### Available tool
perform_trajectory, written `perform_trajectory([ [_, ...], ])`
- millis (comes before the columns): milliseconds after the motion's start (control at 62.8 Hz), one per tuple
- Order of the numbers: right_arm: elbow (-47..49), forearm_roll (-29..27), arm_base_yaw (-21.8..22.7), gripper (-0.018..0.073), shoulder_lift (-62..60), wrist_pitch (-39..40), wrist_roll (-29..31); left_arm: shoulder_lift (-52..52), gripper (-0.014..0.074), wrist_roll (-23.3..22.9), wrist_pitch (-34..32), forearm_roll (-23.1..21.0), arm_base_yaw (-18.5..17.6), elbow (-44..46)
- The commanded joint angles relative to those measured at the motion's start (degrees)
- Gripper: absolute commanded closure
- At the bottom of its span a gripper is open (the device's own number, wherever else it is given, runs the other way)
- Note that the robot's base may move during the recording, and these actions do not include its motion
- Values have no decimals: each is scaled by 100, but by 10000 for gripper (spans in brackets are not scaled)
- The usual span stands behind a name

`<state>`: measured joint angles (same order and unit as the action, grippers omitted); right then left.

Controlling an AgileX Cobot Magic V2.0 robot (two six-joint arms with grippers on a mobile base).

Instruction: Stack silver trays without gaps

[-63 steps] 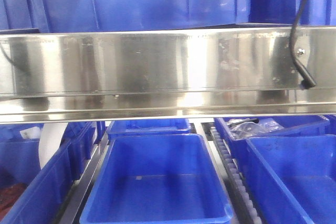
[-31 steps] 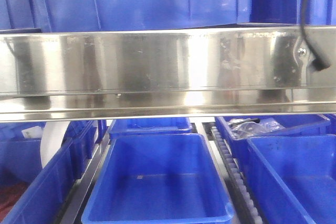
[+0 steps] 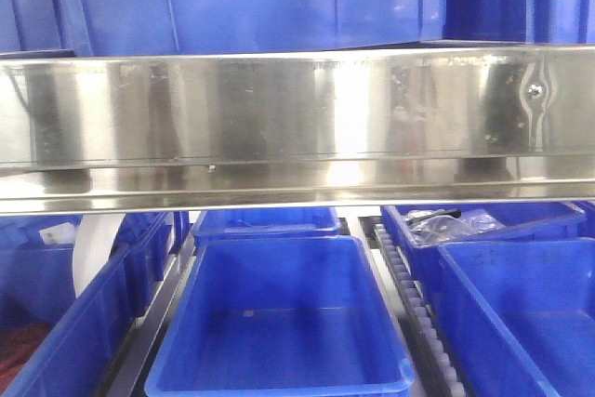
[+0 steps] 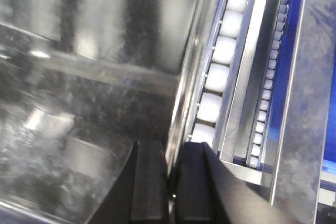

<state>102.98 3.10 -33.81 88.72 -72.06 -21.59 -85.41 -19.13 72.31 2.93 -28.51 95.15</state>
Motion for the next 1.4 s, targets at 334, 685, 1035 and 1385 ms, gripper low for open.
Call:
perform_trajectory([
  [334,-130,-198,-64,504,-264,-461,179,216,637,170,287,-140,-44,62],
  [685,-232,-198,-64,504,-264,-456,179,216,638,170,287,-140,-44,62],
  [1035,-232,-198,-64,504,-264,-451,179,216,645,170,255,-149,-44,62],
  [1385,-232,-198,-64,504,-264,-451,179,216,645,170,255,-149,-44,62],
])
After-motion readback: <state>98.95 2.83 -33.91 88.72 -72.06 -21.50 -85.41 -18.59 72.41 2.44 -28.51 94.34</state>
